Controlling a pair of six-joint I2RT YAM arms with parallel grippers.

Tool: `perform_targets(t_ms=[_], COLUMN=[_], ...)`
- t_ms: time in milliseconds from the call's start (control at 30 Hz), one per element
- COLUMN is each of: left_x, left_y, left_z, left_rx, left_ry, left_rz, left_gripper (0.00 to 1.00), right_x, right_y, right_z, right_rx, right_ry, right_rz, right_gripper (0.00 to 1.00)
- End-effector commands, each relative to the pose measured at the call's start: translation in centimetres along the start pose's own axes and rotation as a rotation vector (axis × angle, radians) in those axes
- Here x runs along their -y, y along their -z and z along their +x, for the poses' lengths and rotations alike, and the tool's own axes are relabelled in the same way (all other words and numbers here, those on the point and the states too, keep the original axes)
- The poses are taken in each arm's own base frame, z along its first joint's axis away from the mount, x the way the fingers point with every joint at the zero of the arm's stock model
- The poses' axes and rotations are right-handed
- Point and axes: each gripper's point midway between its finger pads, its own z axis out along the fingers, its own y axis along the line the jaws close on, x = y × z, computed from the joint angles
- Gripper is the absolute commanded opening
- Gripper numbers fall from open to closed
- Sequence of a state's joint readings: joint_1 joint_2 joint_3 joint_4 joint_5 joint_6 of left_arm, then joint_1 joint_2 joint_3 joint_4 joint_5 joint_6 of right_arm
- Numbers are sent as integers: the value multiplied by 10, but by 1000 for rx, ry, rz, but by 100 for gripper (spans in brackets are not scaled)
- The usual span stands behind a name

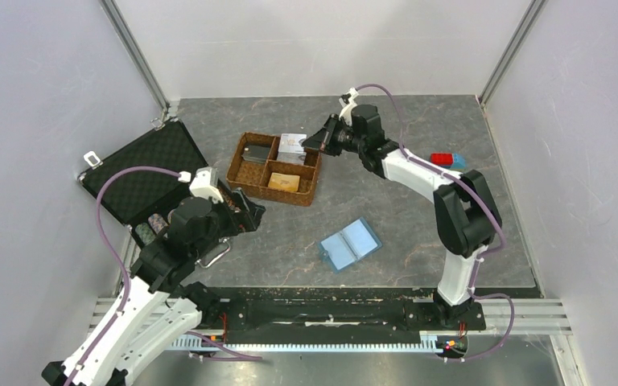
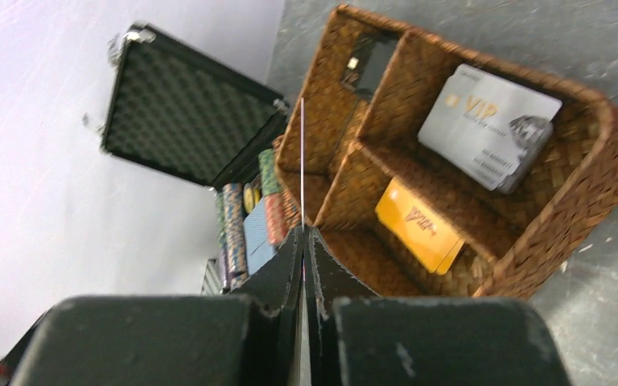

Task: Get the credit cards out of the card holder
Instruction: Place the credit card in the storage box.

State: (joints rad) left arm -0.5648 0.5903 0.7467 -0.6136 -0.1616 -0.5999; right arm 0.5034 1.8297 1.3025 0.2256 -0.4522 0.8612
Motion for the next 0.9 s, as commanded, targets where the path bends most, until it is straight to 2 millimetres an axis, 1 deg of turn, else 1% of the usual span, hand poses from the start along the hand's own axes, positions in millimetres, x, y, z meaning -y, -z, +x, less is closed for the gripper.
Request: perform_targets(t_ms=[0, 133, 300, 400, 567, 767, 867], left_x=[-10, -14, -15, -15, -15, -16, -16], left_y=[18, 23, 25, 26, 28, 28, 28], left_z=[-17, -15, -15, -15, -16, -16, -16], left_rx=[60, 63, 63, 64, 77, 77, 78], left_ry=[-76, -96, -98, -96, -96, -95, -95], left_rz=[-42, -46, -45, -44, -40, -44, -46], left_gripper=[100, 100, 100, 100, 100, 100, 100], right_x=[13, 24, 41, 46, 51, 60, 64], right_y=[-28, -54, -73, -80, -85, -97, -99], right_z=[-4, 0, 1, 0, -4, -1, 1], right_rx=[-3, -7, 14, 31, 53, 38, 34], right_ry=[3, -7, -16, -18, -31, -54, -65], right_rz=[84, 108, 149, 156, 164, 171, 181], right_gripper=[0, 0, 0, 0, 0, 0, 0])
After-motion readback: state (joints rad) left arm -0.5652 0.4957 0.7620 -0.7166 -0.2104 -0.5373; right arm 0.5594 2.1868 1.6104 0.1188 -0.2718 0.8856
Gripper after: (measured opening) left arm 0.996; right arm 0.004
